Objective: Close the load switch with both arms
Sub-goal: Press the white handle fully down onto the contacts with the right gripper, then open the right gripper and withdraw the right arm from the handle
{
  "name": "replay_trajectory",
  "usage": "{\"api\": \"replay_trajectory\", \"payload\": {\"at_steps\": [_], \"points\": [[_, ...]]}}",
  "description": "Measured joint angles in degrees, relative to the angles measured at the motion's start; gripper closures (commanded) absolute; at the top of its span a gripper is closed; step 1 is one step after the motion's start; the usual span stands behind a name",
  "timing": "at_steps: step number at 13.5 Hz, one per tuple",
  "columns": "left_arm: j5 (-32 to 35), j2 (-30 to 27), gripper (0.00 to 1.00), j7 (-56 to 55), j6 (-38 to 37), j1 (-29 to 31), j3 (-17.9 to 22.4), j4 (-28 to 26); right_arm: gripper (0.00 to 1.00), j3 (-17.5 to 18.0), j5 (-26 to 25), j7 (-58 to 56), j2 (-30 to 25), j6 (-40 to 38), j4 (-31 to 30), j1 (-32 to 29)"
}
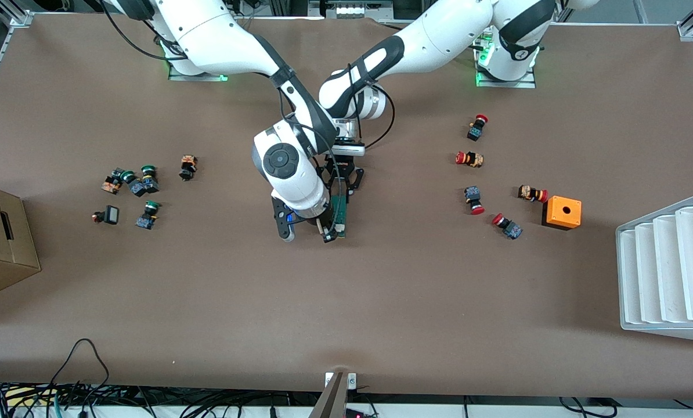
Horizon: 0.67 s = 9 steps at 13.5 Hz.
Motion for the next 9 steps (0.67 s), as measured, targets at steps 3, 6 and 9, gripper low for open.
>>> {"api": "replay_trajectory", "payload": {"at_steps": [3, 6, 9], "points": [[0.0, 0.0, 0.56, 0.0, 0.0, 0.0, 0.0, 0.0, 0.74, 0.0, 0.0, 0.0, 0.6, 0.1, 0.1, 0.0], [0.0, 0.0, 0.56, 0.0, 0.0, 0.0, 0.0, 0.0, 0.74, -0.1, -0.1, 0.0, 1.3, 0.2, 0.9, 0.0], [0.0, 0.0, 0.56, 0.0, 0.0, 0.0, 0.0, 0.0, 0.74, -0.1, -0.5, 0.0, 2.5, 0.2, 2.0, -0.1]]}}
